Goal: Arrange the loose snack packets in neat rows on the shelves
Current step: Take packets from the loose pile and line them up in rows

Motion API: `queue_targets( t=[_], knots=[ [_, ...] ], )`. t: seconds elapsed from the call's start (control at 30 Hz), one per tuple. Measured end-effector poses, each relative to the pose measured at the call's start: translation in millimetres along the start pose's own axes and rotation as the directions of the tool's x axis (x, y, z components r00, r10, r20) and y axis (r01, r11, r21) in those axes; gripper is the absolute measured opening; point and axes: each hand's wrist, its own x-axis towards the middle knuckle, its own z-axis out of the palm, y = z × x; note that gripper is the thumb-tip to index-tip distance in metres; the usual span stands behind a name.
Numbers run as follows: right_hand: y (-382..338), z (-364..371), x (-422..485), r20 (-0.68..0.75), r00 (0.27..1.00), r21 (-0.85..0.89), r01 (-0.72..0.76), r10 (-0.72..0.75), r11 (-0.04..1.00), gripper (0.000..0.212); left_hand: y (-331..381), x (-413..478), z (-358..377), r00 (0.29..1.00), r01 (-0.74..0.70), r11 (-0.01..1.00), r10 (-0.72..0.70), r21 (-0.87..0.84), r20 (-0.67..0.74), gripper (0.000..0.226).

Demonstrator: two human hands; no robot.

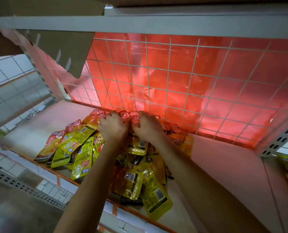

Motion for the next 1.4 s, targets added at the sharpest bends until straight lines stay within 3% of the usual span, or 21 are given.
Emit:
queue_targets(
  t=[0.17, 0.33, 0.47, 0.63, 0.8, 0.9, 0.97, 1.03, 1.13, 1.2, 1.4],
  knots=[
    [-5, 6, -6, 0.110, 0.994, -0.055, -0.002, 0.008, 0.998, 0.049, -2, -1, -1, 0.992, -0.045, 0.992, 0.031, -0.116, -0.121, 0.062],
    [-2, 5, -14, 0.300, 0.953, -0.122, 0.002, 0.035, 0.992, 0.104, -9, -3, -2, 0.979, -0.124, 0.980, 0.096, -0.157, -0.178, 0.033],
    [0, 5, -26, 0.335, 0.942, -0.129, 0.045, 0.000, 0.991, 0.119, -10, -7, -6, 0.967, -0.183, 0.961, 0.139, -0.205, -0.211, 0.026],
    [7, 6, -49, 0.227, 0.971, -0.053, 0.084, -0.070, 0.995, 0.095, -2, -14, -13, 0.949, -0.253, 0.823, 0.110, -0.508, -0.295, 0.025],
    [17, 2, -72, 0.044, 0.996, 0.144, 0.073, -0.080, 0.987, 0.069, 6, -17, -11, 0.986, -0.123, 0.620, -0.008, -0.775, -0.164, 0.024],
    [24, -3, -75, -0.216, 0.974, 0.255, -0.006, 0.063, 0.967, 0.035, 13, -22, -8, 0.994, 0.008, 0.542, -0.094, -0.841, -0.051, 0.036],
    [34, -9, -69, -0.320, 0.931, 0.242, -0.099, 0.176, 0.965, 0.029, 17, -25, -5, 0.994, 0.075, 0.513, -0.110, -0.855, 0.021, 0.037],
    [45, -14, -60, -0.286, 0.936, 0.063, -0.197, 0.207, 0.978, 0.035, 20, -29, -3, 0.995, 0.087, 0.492, -0.083, -0.866, 0.052, 0.031],
    [55, -15, -51, -0.101, 0.965, -0.172, -0.258, 0.244, 0.951, 0.045, 26, -35, -1, 0.999, 0.042, 0.509, -0.015, -0.860, 0.040, 0.018],
    [55, -13, -51, -0.049, 0.965, -0.206, -0.264, 0.259, 0.942, 0.049, 28, -39, 1, 0.999, -0.019, 0.557, 0.041, -0.831, 0.004, 0.011],
    [56, -8, -73, -0.141, 0.924, -0.165, -0.377, 0.357, 0.911, 0.053, 28, -52, 9, 0.998, -0.034, 0.581, 0.068, -0.813, 0.006, 0.014]
  ],
)
